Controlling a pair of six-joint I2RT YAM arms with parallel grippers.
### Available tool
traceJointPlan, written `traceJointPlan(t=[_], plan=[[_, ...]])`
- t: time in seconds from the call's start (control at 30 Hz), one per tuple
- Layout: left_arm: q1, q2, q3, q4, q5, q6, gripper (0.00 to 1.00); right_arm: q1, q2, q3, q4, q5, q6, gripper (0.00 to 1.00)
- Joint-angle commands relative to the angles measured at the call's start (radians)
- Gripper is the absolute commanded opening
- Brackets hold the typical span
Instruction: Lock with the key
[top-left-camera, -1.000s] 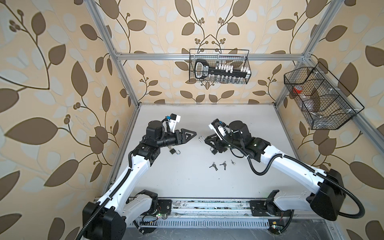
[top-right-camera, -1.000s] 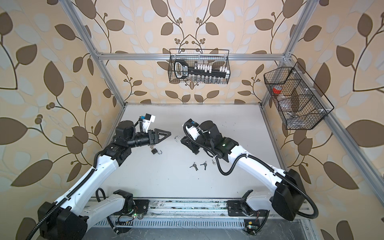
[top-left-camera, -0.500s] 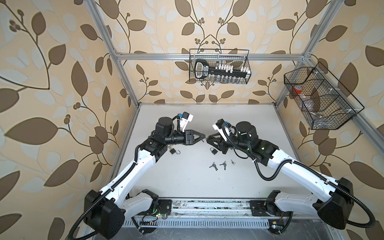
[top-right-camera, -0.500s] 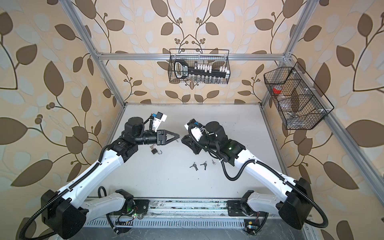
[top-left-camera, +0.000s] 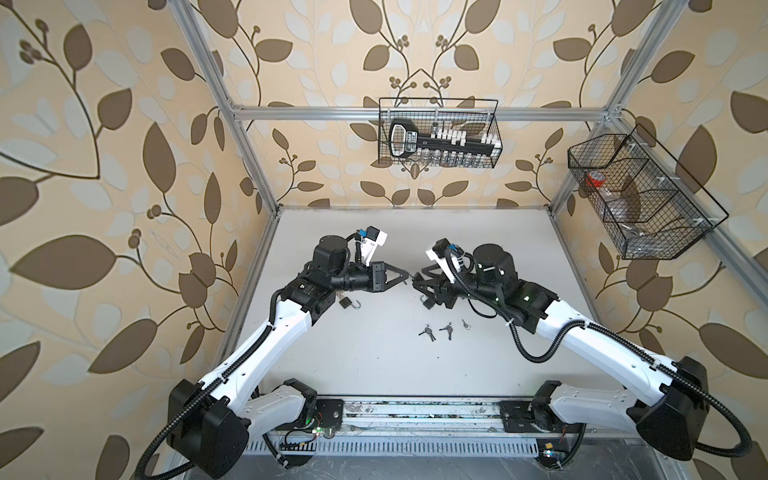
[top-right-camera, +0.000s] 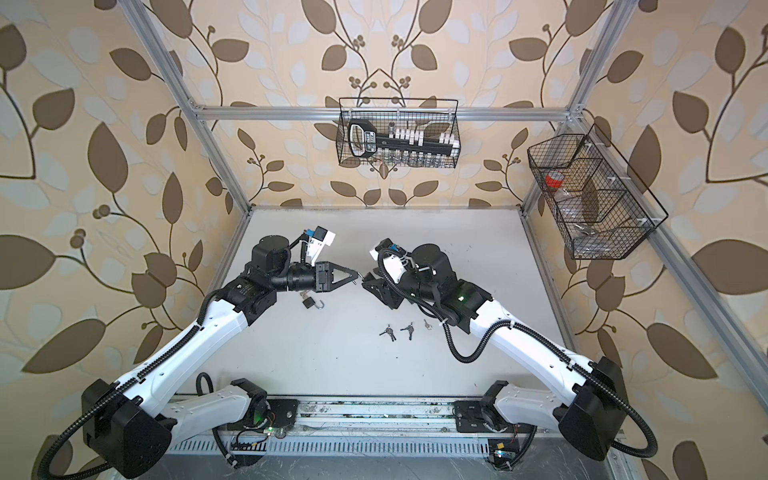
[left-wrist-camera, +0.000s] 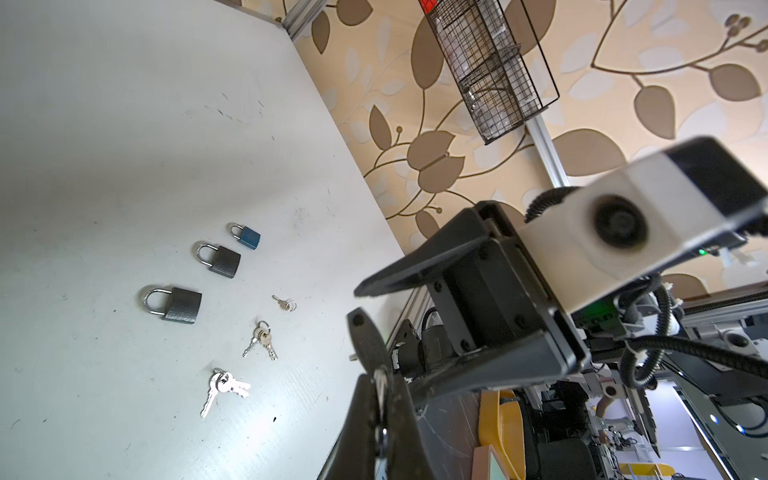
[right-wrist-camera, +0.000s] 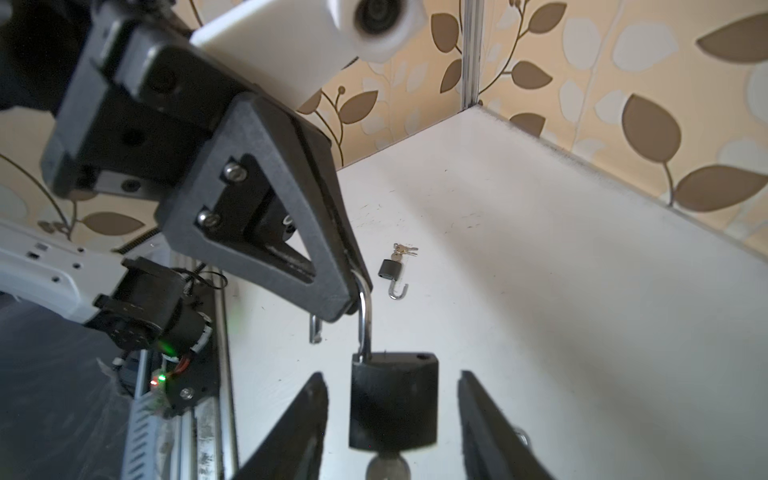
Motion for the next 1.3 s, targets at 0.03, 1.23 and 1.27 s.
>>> traceJointPlan(t=[0.03,1.23,1.27], plan=[[-0.007,-0.065,0.038,0.024,-0.040,-0.006,0.00,0.002,-0.106,-0.085,0.136,0.068,-0.021,0.64],[-0.051,-0.103,0.023,0.370,0.033,-0.252,0.00,0.005,-0.067,-0.286,0.764,-0.019,-0.054,0.29],[-0.052,-0.103,0.024,0.371,0.032,-0.253,0.00,0.005,-0.066,-0.287,0.762,-0.019,-0.051,0.27]])
